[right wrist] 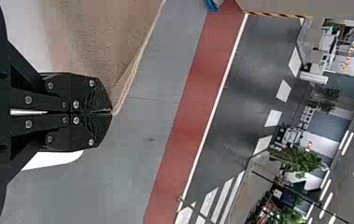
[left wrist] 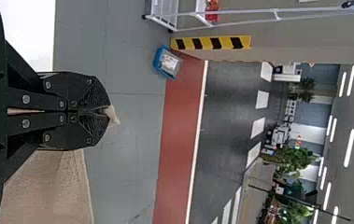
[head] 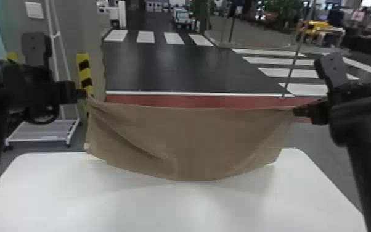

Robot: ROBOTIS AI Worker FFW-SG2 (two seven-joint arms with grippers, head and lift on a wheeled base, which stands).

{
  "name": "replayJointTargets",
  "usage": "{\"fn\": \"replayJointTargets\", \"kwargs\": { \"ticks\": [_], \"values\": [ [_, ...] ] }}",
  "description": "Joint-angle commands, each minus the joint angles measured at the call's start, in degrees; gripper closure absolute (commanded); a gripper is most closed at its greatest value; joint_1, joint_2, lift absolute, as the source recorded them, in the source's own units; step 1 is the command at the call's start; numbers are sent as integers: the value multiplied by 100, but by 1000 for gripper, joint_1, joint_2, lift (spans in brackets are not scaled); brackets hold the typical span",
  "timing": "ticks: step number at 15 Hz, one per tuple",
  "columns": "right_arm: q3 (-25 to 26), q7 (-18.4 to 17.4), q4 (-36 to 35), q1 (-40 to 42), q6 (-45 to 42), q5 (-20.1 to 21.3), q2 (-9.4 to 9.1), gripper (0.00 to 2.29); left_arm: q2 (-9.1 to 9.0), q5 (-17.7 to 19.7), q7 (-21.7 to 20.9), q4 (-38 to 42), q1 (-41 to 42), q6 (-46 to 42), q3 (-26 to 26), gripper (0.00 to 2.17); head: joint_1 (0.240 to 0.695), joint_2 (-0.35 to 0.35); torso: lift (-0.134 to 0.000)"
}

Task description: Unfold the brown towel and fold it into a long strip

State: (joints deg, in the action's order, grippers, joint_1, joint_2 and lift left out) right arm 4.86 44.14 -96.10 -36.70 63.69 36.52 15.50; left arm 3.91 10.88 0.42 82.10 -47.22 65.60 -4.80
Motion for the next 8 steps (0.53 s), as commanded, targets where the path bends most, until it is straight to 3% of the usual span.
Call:
{"fn": "replayJointTargets", "kwargs": {
  "ticks": [1, 4, 6, 8],
  "values": [
    [76, 86, -708, 620, 114, -128, 129, 1507, 31, 151, -15, 1080, 890, 379, -654, 2148, 394, -131, -123],
    [568, 270, -1947, 1983, 61, -470, 129, 1507, 40, 740, -59, 2583, 2586, 432, -1568, 2148, 439, -107, -123],
    [1043, 455, -2791, 3037, -167, -708, 129, 1507, 49, 1232, -156, 3497, 3878, 379, -2131, 2148, 539, -72, -123],
    [1263, 683, -3292, 3907, -484, -831, 32, 1507, 31, 1390, -262, 3963, 4889, -43, -2333, 2148, 612, -55, -123]
  ]
}}
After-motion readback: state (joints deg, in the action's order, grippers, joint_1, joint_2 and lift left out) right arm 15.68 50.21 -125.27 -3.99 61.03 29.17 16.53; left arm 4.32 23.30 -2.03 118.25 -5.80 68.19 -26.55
